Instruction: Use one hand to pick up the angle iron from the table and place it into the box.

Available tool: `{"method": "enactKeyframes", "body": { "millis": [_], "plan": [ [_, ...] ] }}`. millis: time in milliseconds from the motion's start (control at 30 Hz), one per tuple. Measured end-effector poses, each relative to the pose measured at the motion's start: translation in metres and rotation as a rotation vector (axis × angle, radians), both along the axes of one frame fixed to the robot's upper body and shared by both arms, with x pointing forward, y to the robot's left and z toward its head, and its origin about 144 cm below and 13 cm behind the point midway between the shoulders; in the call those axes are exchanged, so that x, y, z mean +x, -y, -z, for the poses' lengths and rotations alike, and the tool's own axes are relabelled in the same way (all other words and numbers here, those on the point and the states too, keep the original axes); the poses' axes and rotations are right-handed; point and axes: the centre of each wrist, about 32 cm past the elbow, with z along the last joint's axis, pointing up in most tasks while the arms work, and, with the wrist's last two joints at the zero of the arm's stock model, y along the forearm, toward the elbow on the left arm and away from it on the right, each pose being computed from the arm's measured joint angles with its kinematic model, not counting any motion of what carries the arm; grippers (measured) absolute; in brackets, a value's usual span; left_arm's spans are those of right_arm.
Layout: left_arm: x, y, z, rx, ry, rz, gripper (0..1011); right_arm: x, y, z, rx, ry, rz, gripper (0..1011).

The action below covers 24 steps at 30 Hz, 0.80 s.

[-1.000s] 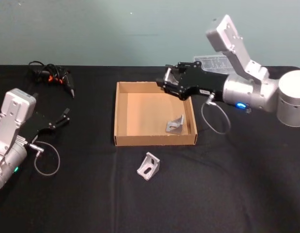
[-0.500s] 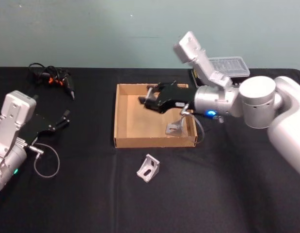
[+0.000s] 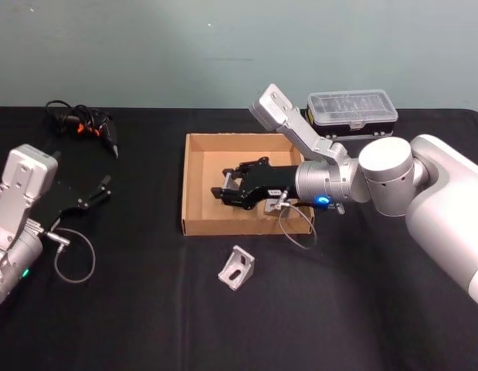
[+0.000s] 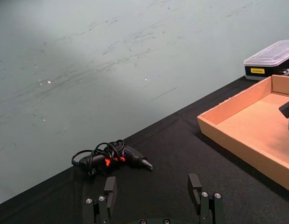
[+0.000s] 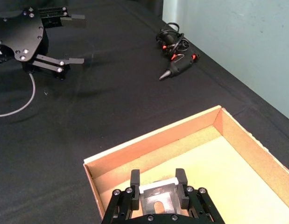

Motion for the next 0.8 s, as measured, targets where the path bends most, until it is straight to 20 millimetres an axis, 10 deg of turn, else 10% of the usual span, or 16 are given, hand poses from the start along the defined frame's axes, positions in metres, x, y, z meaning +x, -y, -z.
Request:
{"method": "enactKeyframes", "body": {
  "millis": [800],
  "plan": [
    [0.000, 0.000, 0.000, 0.000, 0.000, 0.000, 1000, -0.016, 0.015, -0.014, 0.042, 0.090, 0.045, 1003]
  ]
}}
